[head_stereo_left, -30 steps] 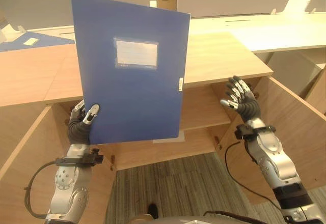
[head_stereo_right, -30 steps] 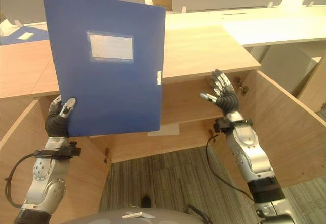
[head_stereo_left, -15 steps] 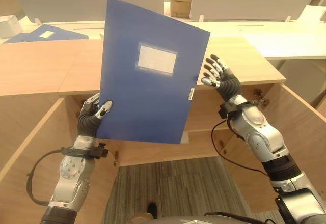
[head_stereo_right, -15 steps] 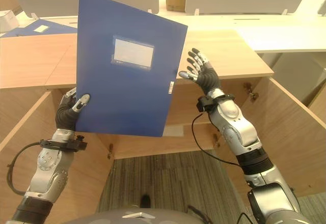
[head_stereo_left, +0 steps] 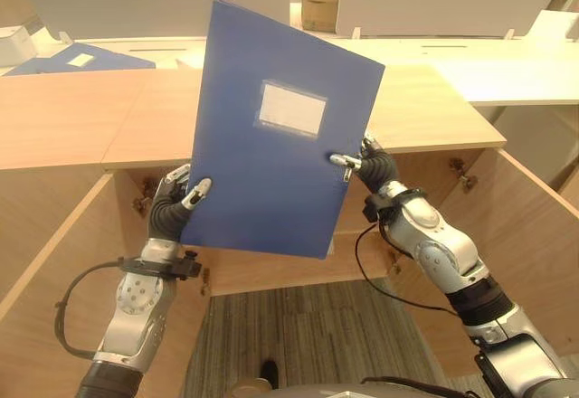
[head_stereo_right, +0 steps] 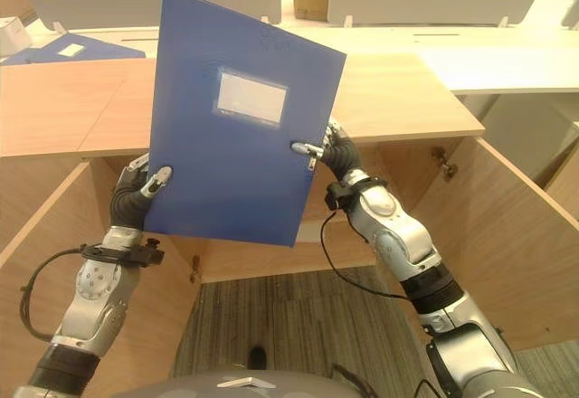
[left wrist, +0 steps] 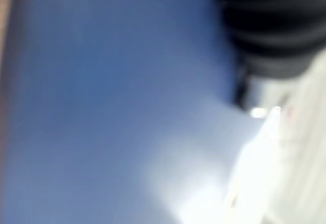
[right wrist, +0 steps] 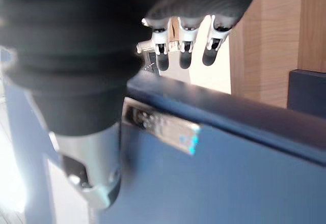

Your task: Put the empty folder in the office cabinet

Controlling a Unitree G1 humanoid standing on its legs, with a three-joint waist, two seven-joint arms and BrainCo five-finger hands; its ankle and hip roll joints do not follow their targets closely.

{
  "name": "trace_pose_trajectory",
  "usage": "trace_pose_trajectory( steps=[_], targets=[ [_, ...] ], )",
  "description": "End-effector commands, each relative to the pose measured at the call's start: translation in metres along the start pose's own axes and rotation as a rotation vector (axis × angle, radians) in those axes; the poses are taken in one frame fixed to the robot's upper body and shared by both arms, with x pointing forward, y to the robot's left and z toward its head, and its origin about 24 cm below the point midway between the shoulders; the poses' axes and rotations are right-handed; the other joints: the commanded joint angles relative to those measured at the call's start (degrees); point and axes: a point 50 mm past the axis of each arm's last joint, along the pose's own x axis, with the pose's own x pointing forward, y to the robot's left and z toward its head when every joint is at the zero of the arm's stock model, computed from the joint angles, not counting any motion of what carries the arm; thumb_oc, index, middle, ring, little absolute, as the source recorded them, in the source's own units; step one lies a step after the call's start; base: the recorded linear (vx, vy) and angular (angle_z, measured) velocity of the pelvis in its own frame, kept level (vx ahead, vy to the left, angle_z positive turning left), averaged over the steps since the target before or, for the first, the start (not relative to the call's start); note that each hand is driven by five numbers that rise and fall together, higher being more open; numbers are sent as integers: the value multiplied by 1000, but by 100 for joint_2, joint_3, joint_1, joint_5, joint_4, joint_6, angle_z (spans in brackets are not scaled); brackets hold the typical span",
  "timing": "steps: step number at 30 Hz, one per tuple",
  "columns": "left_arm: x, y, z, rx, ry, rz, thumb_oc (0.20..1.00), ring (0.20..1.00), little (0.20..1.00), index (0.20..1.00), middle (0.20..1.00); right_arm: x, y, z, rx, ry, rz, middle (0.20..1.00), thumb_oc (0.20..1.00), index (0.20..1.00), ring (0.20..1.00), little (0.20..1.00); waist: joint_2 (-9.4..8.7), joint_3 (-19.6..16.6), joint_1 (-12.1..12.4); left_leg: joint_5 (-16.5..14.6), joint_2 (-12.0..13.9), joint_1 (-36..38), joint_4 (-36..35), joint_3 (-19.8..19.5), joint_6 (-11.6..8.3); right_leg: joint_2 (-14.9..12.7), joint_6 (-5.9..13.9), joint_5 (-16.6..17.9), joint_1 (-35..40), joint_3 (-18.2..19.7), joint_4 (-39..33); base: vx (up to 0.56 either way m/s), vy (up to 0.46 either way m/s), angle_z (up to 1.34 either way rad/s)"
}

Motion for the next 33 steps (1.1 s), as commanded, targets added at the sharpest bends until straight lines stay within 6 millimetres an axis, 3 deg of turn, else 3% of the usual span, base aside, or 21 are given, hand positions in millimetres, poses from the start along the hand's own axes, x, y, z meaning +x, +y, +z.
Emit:
trace_pose_trajectory(
  steps=[1, 6, 7, 8, 15, 16, 17, 20, 21, 27, 33],
  targets=[
    [27, -1, 27, 63, -171, -75, 200, 200, 200, 200, 200, 20, 14, 33, 11, -120, 59, 1000, 1000, 1000, 1000, 1000, -74, -147, 68, -897, 130, 557, 4, 111, -143, -183, 224, 319, -356, -85, -17, 0, 0, 0],
    [30, -12, 20, 18, -138, -133, 200, 200, 200, 200, 200, 25, 20, 31, 19, -105, 76, 1000, 1000, 1000, 1000, 1000, -69, -134, 59, -909, 139, 565, 4, 127, -142, -174, 211, 317, -357, -78, -17, 0, 0, 0],
    [30, -14, 19, 7, -131, -142, 200, 200, 200, 200, 200, 26, 22, 31, 6, -108, 85, 473, 473, 473, 473, 473, -68, -129, 58, -910, 142, 569, 4, 134, -143, -173, 207, 315, -354, -79, -17, 0, 0, 0],
    [30, -16, 17, -2, -124, -150, 200, 200, 200, 200, 200, 26, 24, 31, -4, -115, 87, 200, 200, 200, 200, 200, -63, -125, 54, -906, 143, 572, 4, 136, -144, -169, 201, 318, -350, -77, -17, 0, 0, 0],
    [26, -17, 9, -48, -85, -135, 200, 200, 200, 200, 200, 24, 18, 36, -83, -163, 51, 200, 200, 200, 200, 200, -44, -133, 39, -904, 145, 565, 4, 142, -151, -174, 199, 318, -356, -82, -17, 0, 0, 0],
    [25, -16, 7, -56, -71, -118, 846, 846, 846, 846, 846, 24, 16, 39, -136, -180, 41, 200, 200, 200, 200, 200, -44, -128, 35, -906, 144, 562, 4, 145, -150, -176, 197, 314, -358, -82, -17, -37, 6, -1],
    [25, -13, 4, -101, -53, -84, 1000, 1000, 1000, 1000, 1000, 22, 12, 43, -200, -198, 35, 200, 200, 200, 200, 200, -39, -118, 32, -909, 141, 555, 4, 140, -143, -181, 197, 312, -361, -86, -17, -39, 6, -1],
    [22, -9, 1, -115, -42, -35, 1000, 1000, 1000, 1000, 1000, 19, 10, 46, -291, -223, 37, 200, 200, 200, 200, 200, -42, -105, 27, -916, 137, 552, 4, 130, -141, -187, 201, 315, -365, -91, -17, -23, 2, -1],
    [16, -5, 0, -112, -32, 1, 1000, 1000, 1000, 1000, 1000, 7, 6, 49, -367, -249, 45, 200, 200, 200, 200, 200, -49, -75, 8, -921, 129, 549, 4, 121, -136, -191, 212, 326, -374, -91, -17, 0, 0, 0],
    [-1, 3, -4, -162, -8, 78, 1000, 1000, 1000, 1000, 1000, -21, 1, 42, -451, -260, 74, 200, 200, 200, 200, 200, -57, -13, -34, -928, 120, 535, 4, 115, -121, -204, 245, 342, -393, -82, -17, -29, 3, -2],
    [-33, 13, -19, -162, 92, 216, 1000, 1000, 1000, 1000, 1000, -56, -5, 6, -463, -169, 83, 200, 200, 200, 200, 200, -80, 108, -53, -935, 107, 479, 4, 105, -94, -229, 300, 357, -444, -98, -17, -47, -2, -3]
  ],
)
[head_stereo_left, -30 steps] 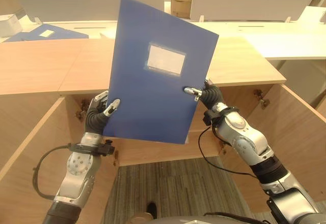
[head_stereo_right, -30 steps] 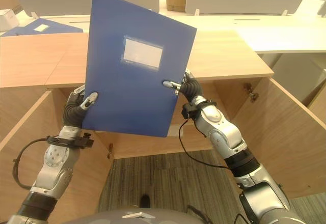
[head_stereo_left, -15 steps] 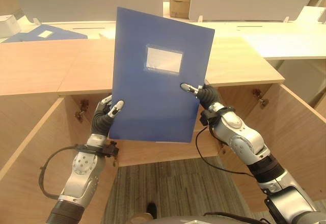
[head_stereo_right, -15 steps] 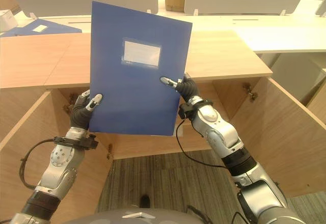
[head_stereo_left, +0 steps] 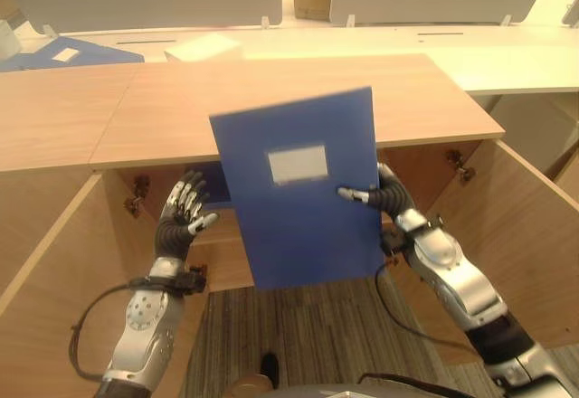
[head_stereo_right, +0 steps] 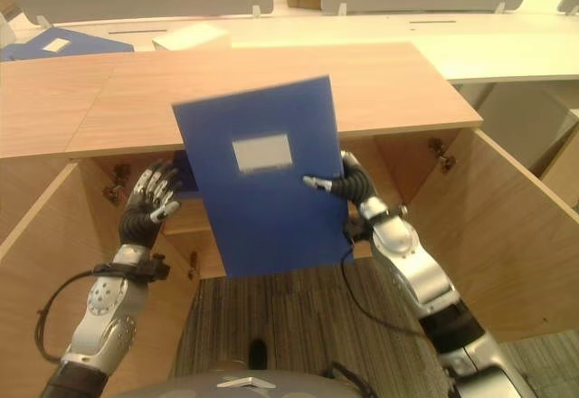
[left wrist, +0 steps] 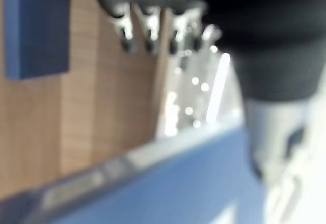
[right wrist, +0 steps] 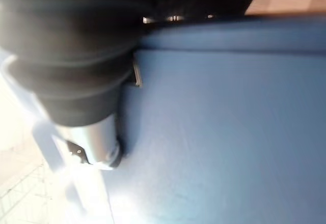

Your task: Put the empty folder in the office cabinet

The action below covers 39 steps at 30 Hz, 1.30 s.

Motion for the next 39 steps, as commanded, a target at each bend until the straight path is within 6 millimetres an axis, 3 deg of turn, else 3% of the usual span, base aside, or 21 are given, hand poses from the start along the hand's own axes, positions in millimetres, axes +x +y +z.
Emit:
trace_pose_trajectory(
  steps=[1, 4, 6, 7, 8, 12, 16, 19, 21, 24, 26, 28, 30, 31, 33, 36, 39],
  targets=[
    [4, 15, 19, 44, -102, 62, 1000, 1000, 1000, 1000, 1000, 0, -7, 45, -116, -263, 12, 200, 200, 200, 200, 200, -105, -100, 31, -930, 106, 503, 6, 27, -108, -222, 302, 358, -374, -187, -16, -56, -10, 0],
    [-10, 25, 11, 55, -57, 147, 1000, 1000, 1000, 1000, 1000, -9, -6, 26, -161, -183, 14, 200, 200, 200, 200, 200, -121, -51, 34, -925, 98, 480, 6, 12, -103, -227, 324, 362, -388, -201, -16, -42, -10, 1],
    [-27, 40, -3, 82, 50, 275, 1000, 1000, 1000, 1000, 1000, -21, -6, 1, -177, -81, 22, 200, 200, 200, 200, 200, -158, -9, 49, -914, 90, 459, 6, -1, -101, -236, 359, 371, -400, -233, -16, -44, -19, 4],
    [-28, 40, -4, 86, 57, 281, 1000, 1000, 1000, 1000, 1000, -21, -6, -1, -178, -77, 23, 200, 200, 200, 200, 200, -160, -9, 49, -913, 90, 457, 6, -2, -101, -236, 360, 372, -401, -234, -16, -39, -26, 5],
    [-41, 49, -20, 86, 157, 341, 1000, 1000, 1000, 1000, 1000, -28, -5, -20, -151, 3, 14, 200, 200, 200, 200, 200, -191, 27, 70, -900, 84, 435, 6, -15, -100, -241, 378, 389, -418, -260, -16, -38, -26, 6],
    [-81, 57, -62, 101, 402, 438, 1000, 1000, 1000, 1000, 1000, -41, -3, -57, -93, 133, 4, 200, 200, 200, 200, 200, -231, 104, 120, -886, 68, 426, 6, -40, -88, -256, 412, 408, -420, -320, -16, -26, -13, 5],
    [-156, 50, -130, -11, 879, 575, 1000, 1000, 1000, 1000, 1000, -58, 4, -99, -82, 292, 21, 200, 200, 200, 200, 200, -227, 230, 143, -908, 29, 448, 6, -34, -39, -295, 478, 442, -409, -376, -16, -25, 32, 2],
    [-197, 39, -158, -162, 1140, 591, 1000, 1000, 1000, 1000, 1000, -60, 8, -120, -65, 379, 13, 200, 200, 200, 200, 200, -222, 254, 109, -908, -16, 424, 6, -18, 13, -338, 522, 496, -469, -376, -16, -14, 90, 1],
    [-215, 36, -167, -214, 1282, 558, 1000, 1000, 1000, 1000, 1000, -56, 7, -126, -78, 394, 6, 200, 200, 200, 200, 200, -175, 326, 38, -909, -60, 382, 27, 9, 87, -391, 554, 557, -545, -311, 28, -73, 155, 3],
    [-216, 40, -168, -220, 1312, 546, 1000, 1000, 1000, 1000, 1000, -48, 4, -124, -89, 377, -7, 200, 200, 200, 200, 200, -123, 427, -7, -911, -89, 274, 110, 31, 182, -461, 563, 468, -694, -279, 353, -93, 126, 3],
    [-213, 43, -168, -225, 1312, 551, 1000, 1000, 1000, 1000, 1000, -39, 1, -119, -95, 358, -24, 200, 200, 200, 200, 200, -39, 517, -52, -914, -112, 170, 239, 74, 289, -511, 547, 317, -967, -327, 965, -84, 135, -3],
    [-209, 44, -169, -224, 1301, 545, 1000, 1000, 1000, 1000, 1000, -33, -3, -115, -95, 347, -39, 200, 200, 200, 200, 200, 20, 610, -90, -924, -124, 122, 324, 101, 307, -564, 549, 390, -1230, -354, 1179, -32, 99, -18],
    [-204, 46, -169, -218, 1284, 551, 1000, 1000, 1000, 1000, 1000, -31, -4, -115, -104, 345, -43, 200, 200, 200, 200, 200, 13, 694, -166, -1048, -181, 173, 379, 53, 294, -633, 613, 684, -1452, -276, 879, 108, 17, -39],
    [-199, 48, -168, -182, 1284, 530, 1000, 1000, 1000, 1000, 1000, -31, -3, -116, -105, 345, -47, 200, 200, 200, 200, 200, -24, 740, -271, -1210, -242, 286, 416, -31, 283, -635, 739, 1040, -1690, -70, 458, 158, -39, -37],
    [-197, 50, -167, -146, 1283, 507, 1000, 1000, 1000, 1000, 1000, -33, -3, -117, -103, 351, -52, 200, 200, 200, 200, 200, -33, 768, -377, -1312, -235, 404, 481, -68, 251, -557, 818, 1183, -1909, 57, 83, 259, -81, -18],
    [-195, 48, -167, -134, 1257, 496, 1000, 1000, 1000, 1000, 1000, -41, -3, -123, -95, 387, -52, 200, 200, 200, 200, 200, -62, 811, -451, -1541, -209, 639, 692, 39, 229, -504, 900, 1073, -2322, -155, -16, 324, -84, -5],
    [-196, 43, -169, -140, 1238, 481, 1000, 1000, 1000, 1000, 1000, -53, -1, -132, -91, 432, -55, 200, 200, 200, 200, 200, -127, 822, -537, -1836, -234, 862, 946, -66, 290, -535, 912, 1165, -2460, -45, -16, 397, -138, 8]
  ],
)
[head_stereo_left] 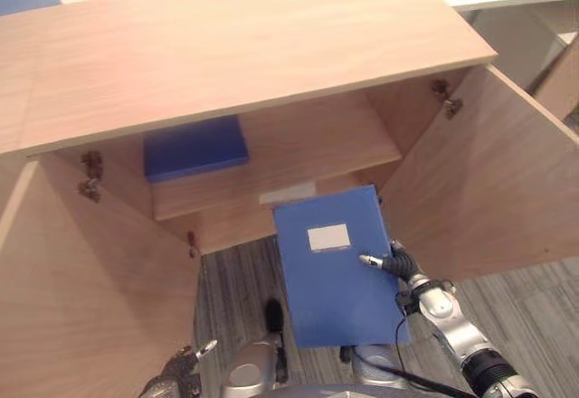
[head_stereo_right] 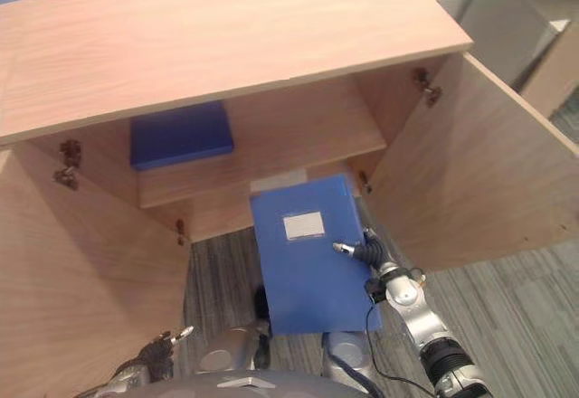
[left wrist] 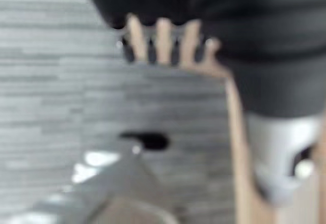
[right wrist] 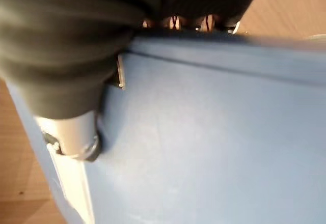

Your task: Put the empty folder in the office cabinet

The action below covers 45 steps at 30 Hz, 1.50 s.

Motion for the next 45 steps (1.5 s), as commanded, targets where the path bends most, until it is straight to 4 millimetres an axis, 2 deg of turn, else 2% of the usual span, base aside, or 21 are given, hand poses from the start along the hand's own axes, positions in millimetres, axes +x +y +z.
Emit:
trace_pose_trajectory(
  steps=[1, 4, 5, 7, 8, 10, 11, 13, 15, 16, 19, 20, 23, 26, 32, 33, 34, 38, 40, 42, 45],
  targets=[
    [-23, 31, -34, 47, 55, 65, 1000, 1000, 1000, 1000, 1000, -9, 10, -9, -52, 11, 59, 200, 200, 200, 200, 200, -309, -421, -5, -1724, -340, 1234, 679, 45, -231, -9, -116, 822, -595, 184, -3, 372, -165, 54],
    [-22, 28, -36, 55, 61, 53, 1000, 1000, 1000, 1000, 1000, -11, 6, -13, -45, 29, 63, 200, 200, 200, 200, 200, -350, -474, -68, -1861, -315, 1264, 792, -4, -227, -5, -140, 798, -485, 421, -3, 289, -132, 115],
    [-21, 25, -35, 57, 63, 50, 1000, 1000, 1000, 1000, 1000, -10, 5, -12, -60, 30, 102, 200, 200, 200, 200, 200, -364, -513, -114, -2002, -251, 1291, 936, -47, -293, -45, -208, 786, -356, 593, -3, 283, -130, 28],
    [-20, 25, -33, 59, 59, 46, 1000, 1000, 1000, 1000, 1000, -8, 5, -9, -77, 19, 124, 200, 200, 200, 200, 200, -361, -513, -111, -2038, -214, 1283, 975, -70, -328, -68, -227, 796, -318, 613, -3, 206, -156, 24],
    [-16, 21, -20, 110, 37, 6, 1000, 1000, 1000, 1000, 1000, -2, 13, 3, -145, -26, 201, 200, 200, 200, 200, 200, -332, -431, -84, -2086, -76, 1181, 1041, -102, -398, -126, -274, 775, -369, 612, 132, 142, -191, 69],
    [-14, 17, -9, 152, 17, -26, 1000, 1000, 1000, 1000, 1000, 3, 17, 13, -193, -60, 230, 200, 200, 200, 200, 200, -303, -305, -44, -2062, 23, 1071, 1048, -107, -434, -153, -285, 743, -523, 603, 302, 96, -167, 64],
    [-13, 16, -7, 162, 12, -33, 1000, 1000, 1000, 1000, 1000, 5, 18, 16, -211, -70, 243, 200, 200, 200, 200, 200, -297, -273, -31, -2046, 46, 1035, 1046, -108, -443, -160, -283, 733, -566, 598, 348, 40, -157, 42],
    [-9, 7, 8, 215, -32, -70, 1000, 1000, 1000, 1000, 1000, 16, 21, 40, -281, -151, 249, 200, 200, 200, 200, 200, -253, -57, 72, -1928, 150, 877, 929, -167, -503, -131, -299, 726, -765, 560, 487, -6, -141, 20],
    [-7, 2, 13, 231, -43, -84, 1000, 1000, 1000, 1000, 1000, 20, 21, 49, -305, -179, 252, 200, 200, 200, 200, 200, -235, 9, 95, -1891, 165, 824, 880, -189, -519, -129, -299, 739, -856, 564, 521, -2, -74, 7],
    [-3, -7, 22, 273, -66, -105, 1000, 1000, 1000, 1000, 1000, 27, 20, 67, -339, -226, 223, 200, 200, 200, 200, 200, -191, 145, 113, -1835, 190, 729, 798, -241, -547, -117, -317, 765, -1039, 595, 591, -14, -56, 8],
    [-1, -16, 26, 322, -81, -113, 1000, 1000, 1000, 1000, 1000, 34, 16, 82, -340, -250, 168, 200, 200, 200, 200, 200, -144, 248, 107, -1793, 230, 651, 749, -296, -583, -116, -331, 794, -1245, 645, 719, 20, -50, -2],
    [2, -25, 28, 324, -102, -114, 1000, 1000, 1000, 1000, 1000, 44, 11, 100, -345, -269, 86, 200, 200, 200, 200, 200, -64, 386, 102, -1738, 285, 565, 659, -360, -637, -122, -373, 826, -1516, 682, 907, 44, -76, 0],
    [4, -32, 32, 330, -115, -117, 1000, 1000, 1000, 1000, 1000, 50, 6, 112, -353, -282, 25, 200, 200, 200, 200, 200, 18, 490, 94, -1691, 327, 502, 567, -416, -687, -113, -423, 821, -1728, 686, 1125, 45, -67, 10],
    [6, -41, 34, 382, -124, -133, 1000, 1000, 1000, 1000, 1000, 57, -11, 136, -398, -335, -97, 200, 200, 200, 200, 200, 197, 646, 80, -1631, 389, 422, 481, -484, -787, -121, -535, 658, -2084, 639, 1569, 78, -70, 19],
    [8, -47, 39, 425, -138, -150, 1000, 1000, 1000, 1000, 1000, 60, -40, 158, -295, -350, -285, 200, 200, 200, 200, 200, 360, 773, 57, -1585, 476, 277, 531, -477, -875, -85, -696, 336, -2456, 603, 2206, 83, -71, 17],
    [8, -49, 41, 428, -144, -151, 1000, 1000, 1000, 1000, 1000, 60, -51, 164, -252, -362, -348, 200, 200, 200, 200, 200, 396, 805, 57, -1590, 506, 224, 570, -478, -891, -46, -747, 220, -2568, 605, 2415, 78, -131, 32],
    [8, -54, 47, 444, -161, -170, 1000, 1000, 1000, 1000, 1000, 57, -74, 178, -175, -397, -444, 200, 200, 200, 200, 200, 465, 873, 83, -1561, 550, 92, 619, -478, -911, 41, -856, 19, -2786, 559, 2787, 102, -161, 33],
    [9, -65, 54, 459, -193, -205, 1000, 1000, 1000, 1000, 1000, 51, -107, 202, 0, -469, -591, 200, 200, 200, 200, 200, 553, 913, 150, -1530, 584, -210, 762, -464, -904, 105, -983, -219, -3122, 479, 3232, 70, -97, 6],
    [9, -67, 55, 457, -198, -213, 1000, 1000, 1000, 1000, 1000, 49, -111, 207, 45, -489, -620, 200, 200, 200, 200, 200, 566, 913, 169, -1523, 591, -275, 798, -455, -902, 104, -993, -242, -3198, 472, 3305, 39, -49, -8],
    [9, -77, 56, 448, -206, -243, 1000, 1000, 1000, 1000, 1000, 41, -134, 225, 223, -543, -721, 200, 200, 200, 200, 200, 620, 913, 231, -1502, 614, -537, 963, -463, -885, 98, -1067, -395, -3365, 438, 3528, 77, -48, -17],
    [8, -82, 49, 427, -195, -262, 1000, 1000, 1000, 1000, 1000, 31, -155, 240, 399, -622, -814, 200, 200, 200, 200, 200, 683, 913, 272, -1499, 618, -784, 1194, -496, -864, 157, -1140, -589, -3452, 490, 3750, 80, -20, -2]
  ],
)
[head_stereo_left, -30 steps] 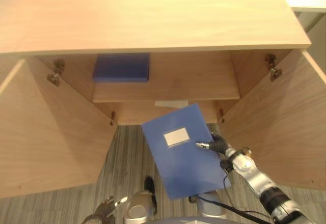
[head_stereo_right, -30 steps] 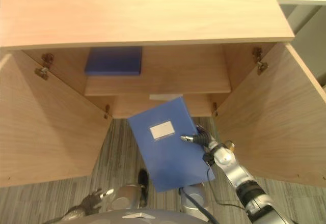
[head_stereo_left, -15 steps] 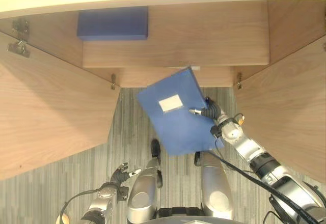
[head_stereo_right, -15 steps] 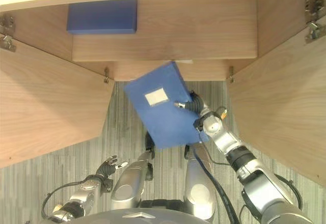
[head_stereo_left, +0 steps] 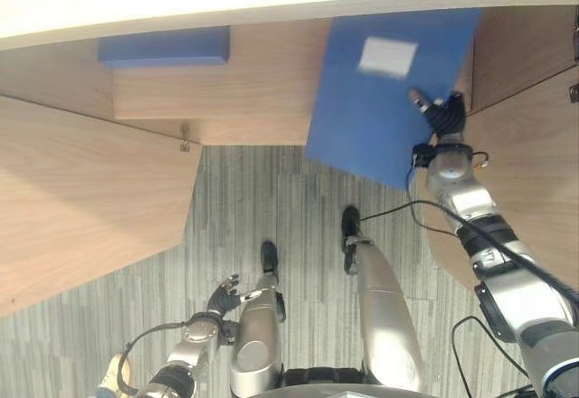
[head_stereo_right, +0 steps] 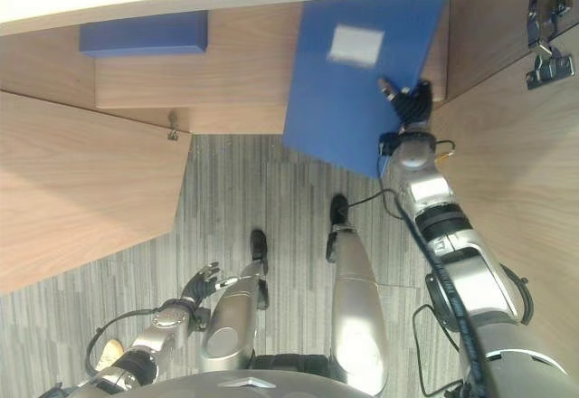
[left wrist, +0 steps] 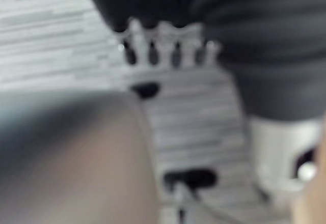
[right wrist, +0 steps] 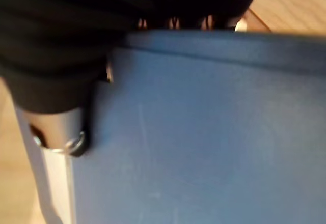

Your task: Put the empty folder in the office cabinet

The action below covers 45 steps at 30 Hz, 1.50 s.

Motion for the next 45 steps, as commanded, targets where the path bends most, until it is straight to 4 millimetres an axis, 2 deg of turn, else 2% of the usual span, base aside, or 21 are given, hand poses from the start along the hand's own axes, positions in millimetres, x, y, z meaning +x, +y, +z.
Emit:
trace_pose_trajectory(
  steps=[1, 3, 10, 11, 14, 15, 16, 18, 21, 22, 26, 29, 33, 34, 36, 40, 42, 45],
  targets=[
    [-11, -6, -30, -5, 90, -14, 1000, 1000, 1000, 1000, 1000, 16, -24, 33, 242, -106, -164, 200, 200, 200, 200, 200, 121, -279, 286, -699, -190, 30, 639, -165, 395, -247, 528, 281, -752, 311, 276, 49, -18, 9],
    [-12, -8, -30, -11, 87, -19, 1000, 1000, 1000, 1000, 1000, 18, -26, 40, 269, -117, -201, 200, 200, 200, 200, 200, 138, -279, 300, -672, -201, -114, 716, -191, 402, -206, 486, 205, -778, 332, 343, 41, -31, 9],
    [-16, -14, -35, -50, 73, -27, 1000, 1000, 1000, 1000, 1000, 26, -43, 44, 556, -37, -356, 200, 200, 200, 200, 200, 140, -279, 397, -659, -224, -749, 1167, -220, 448, -126, 346, -1, -905, 360, 513, 40, -40, 10],
    [-18, -16, -36, -64, 72, -34, 1000, 1000, 1000, 1000, 1000, 26, -46, 41, 633, -5, -402, 200, 200, 200, 200, 200, 174, -279, 431, -707, -219, -786, 1272, -246, 448, -100, 360, -192, -842, 368, 572, 97, -17, 3],
    [-20, -18, -37, -83, 67, -36, 1000, 1000, 1000, 1000, 1000, 27, -52, 41, 769, 2, -462, 200, 200, 200, 200, 200, 181, -279, 502, -713, -232, -1002, 1406, -226, 453, -116, 350, -157, -865, 337, 489, 43, -37, 1],
    [-23, -17, -40, -97, 72, -35, 1000, 1000, 1000, 1000, 1000, 28, -61, 51, 913, -56, -534, 200, 200, 200, 200, 200, 172, -279, 572, -659, -219, -1201, 1543, -212, 451, -117, 330, -173, -854, 288, 437, 20, -65, -2],
    [-23, -17, -40, -96, 71, -34, 1000, 1000, 1000, 1000, 1000, 28, -61, 51, 915, -57, -533, 200, 200, 200, 200, 200, 170, -279, 573, -661, -218, -1209, 1550, -213, 449, -116, 328, -172, -861, 288, 439, 35, -64, 1],
    [-26, -19, -44, -117, 77, -30, 1000, 1000, 1000, 1000, 1000, 31, -65, 67, 1038, -101, -573, 200, 200, 200, 200, 200, 164, -279, 628, -561, -195, -1397, 1713, -202, 433, -99, 296, -244, -862, 261, 473, 56, -54, 0],
    [-25, -19, -41, -132, 72, -30, 1000, 1000, 1000, 1000, 1000, 33, -60, 85, 1076, -135, -568, 200, 200, 200, 200, 200, 148, -279, 657, -486, -184, -1629, 1878, -206, 399, -85, 262, -287, -903, 253, 516, 51, -65, -1],
    [-26, -20, -42, -137, 72, -35, 1000, 1000, 1000, 1000, 1000, 33, -61, 91, 1187, -144, -582, 200, 200, 200, 200, 200, 146, -279, 701, -482, -186, -1782, 1996, -206, 397, -79, 236, -350, -920, 239, 560, 72, -86, 3],
    [-29, -20, -40, -137, 70, -49, 1000, 1000, 1000, 1000, 1000, 29, -60, 105, 1326, -178, -610, 200, 200, 200, 200, 200, 88, -279, 695, -445, -156, -2063, 2211, -203, 388, -47, 190, -433, -1009, 229, 723, 63, -63, 3],
    [-32, -20, -41, -148, 66, -52, 1000, 1000, 1000, 1000, 1000, 25, -67, 108, 1271, -236, -635, 200, 200, 200, 200, 200, 54, -279, 690, -459, -171, -2240, 2394, -232, 420, -7, 136, -521, -1033, 241, 823, 70, -60, 2],
    [-34, -13, -39, -182, 54, -46, 1000, 1000, 1000, 1000, 1000, 27, -54, 118, 1091, -247, -558, 200, 200, 200, 200, 200, 25, -279, 728, -433, -197, -2567, 2670, -259, 435, 52, 89, -591, -1068, 254, 898, 56, -89, 2],
    [-35, -12, -38, -198, 51, -45, 1000, 1000, 1000, 1000, 1000, 26, -46, 118, 1143, -214, -591, 200, 200, 200, 200, 200, 9, -279, 778, -475, -214, -2765, 2813, -279, 464, 68, 82, -602, -1134, 231, 956, 67, -140, 7],
    [-35, -12, -39, -223, 40, -37, 1000, 1000, 1000, 1000, 1000, 25, -50, 111, 1211, -178, -686, 200, 200, 200, 200, 200, -13, -279, 832, -541, -223, -3017, 3047, -308, 480, 47, 78, -639, -1225, 166, 1083, 63, -97, 3],
    [-35, -12, -36, -296, 19, -43, 1000, 1000, 1000, 1000, 1000, 26, -61, 112, 1167, -211, -743, 200, 200, 200, 200, 200, -2, -279, 895, -661, -239, -3372, 3338, -331, 505, 3, 81, -691, -1373, 90, 1239, 42, -41, 2],
    [-35, -12, -35, -331, 11, -35, 1000, 1000, 1000, 1000, 1000, 29, -61, 117, 1120, -227, -716, 200, 200, 200, 200, 200, 15, -279, 943, -671, -270, -3524, 3482, -361, 511, 8, 72, -729, -1436, 79, 1314, 44, -41, 3],
    [-35, -9, -33, -349, 14, -28, 1000, 1000, 1000, 1000, 1000, 29, -57, 122, 1151, -215, -733, 200, 200, 200, 200, 200, 21, -279, 964, -712, -297, -3710, 3688, -385, 518, 18, 53, -772, -1539, 64, 1467, 35, -48, 3]
  ],
)
